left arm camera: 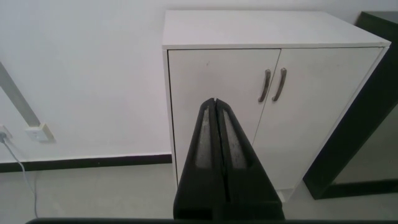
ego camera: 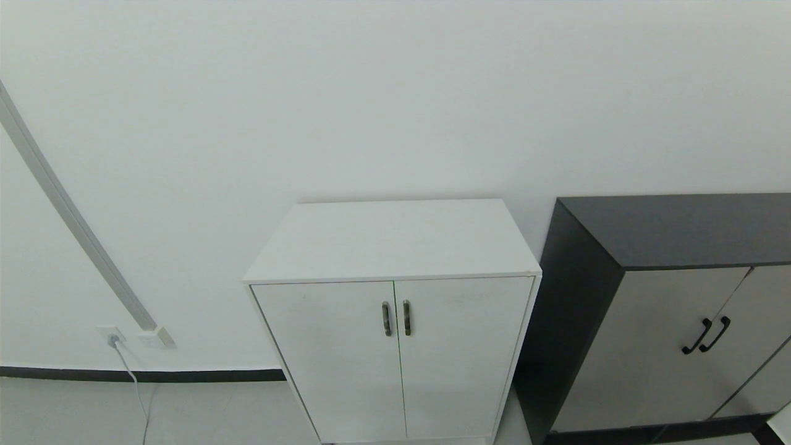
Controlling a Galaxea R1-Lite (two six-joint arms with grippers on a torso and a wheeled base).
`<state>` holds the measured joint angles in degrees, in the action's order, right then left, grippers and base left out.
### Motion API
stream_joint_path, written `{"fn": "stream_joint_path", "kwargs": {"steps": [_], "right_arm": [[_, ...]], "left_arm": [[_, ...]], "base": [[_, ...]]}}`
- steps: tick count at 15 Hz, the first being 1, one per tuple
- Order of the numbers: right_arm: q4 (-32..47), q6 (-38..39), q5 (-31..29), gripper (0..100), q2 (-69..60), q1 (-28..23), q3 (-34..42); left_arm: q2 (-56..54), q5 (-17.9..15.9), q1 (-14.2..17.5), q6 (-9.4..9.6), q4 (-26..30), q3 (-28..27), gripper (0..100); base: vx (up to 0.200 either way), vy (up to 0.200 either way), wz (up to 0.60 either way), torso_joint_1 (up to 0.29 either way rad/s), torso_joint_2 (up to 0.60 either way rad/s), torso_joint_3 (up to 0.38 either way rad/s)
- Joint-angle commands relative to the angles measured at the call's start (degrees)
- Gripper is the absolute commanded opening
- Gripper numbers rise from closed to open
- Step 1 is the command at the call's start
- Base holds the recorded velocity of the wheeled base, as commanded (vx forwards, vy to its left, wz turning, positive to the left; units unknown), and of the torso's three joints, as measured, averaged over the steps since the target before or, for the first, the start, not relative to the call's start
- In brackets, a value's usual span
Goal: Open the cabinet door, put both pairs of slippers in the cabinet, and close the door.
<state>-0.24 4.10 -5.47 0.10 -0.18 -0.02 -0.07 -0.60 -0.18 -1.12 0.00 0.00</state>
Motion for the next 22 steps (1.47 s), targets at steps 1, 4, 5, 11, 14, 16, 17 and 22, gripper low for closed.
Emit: {"fn": "stream_joint_path", "kwargs": {"steps": [1,4,5,11,14,16,17,22], "right_arm": [[-0.1,0.4,-0.3,0,0.1,0.0,0.0],[-0.1,0.3,-0.3,0,0.0,0.0,0.0],[-0.2,0.3,-0.3,0,0.0,0.0,0.0],[0.0,-0.2,-0.1,0,0.0,0.1,0.0],[-0.1,-0.2,-0.1,0,0.0,0.1,0.0],[-0.1,-0.2,-0.1,0,0.0,0.1,0.0],[-0.1,-0.2,-0.1,0,0.0,0.1,0.0],[0.0,-0.2,-0.1,0,0.0,0.1,0.0]], "left_arm": [[0.1,0.0,0.0,-0.02,0.0,0.0,0],[0.1,0.1,0.0,-0.02,0.0,0.0,0],[0.1,0.0,0.0,0.15,-0.1,0.0,0],[0.1,0.1,0.0,0.24,-0.1,0.0,0],[0.1,0.0,0.0,0.24,0.0,0.0,0],[0.1,0.0,0.0,0.24,0.0,0.0,0],[0.1,0.0,0.0,0.24,0.0,0.0,0],[0.1,0.0,0.0,0.24,-0.1,0.0,0]], "base": [[0.0,0.0,0.0,0.0,0.0,0.0],[0.0,0.0,0.0,0.0,0.0,0.0],[0.0,0.0,0.0,0.0,0.0,0.0],[0.0,0.0,0.0,0.0,0.0,0.0],[0.0,0.0,0.0,0.0,0.0,0.0],[0.0,0.0,0.0,0.0,0.0,0.0],[0.0,0.0,0.0,0.0,0.0,0.0],[0.0,0.0,0.0,0.0,0.0,0.0]]}}
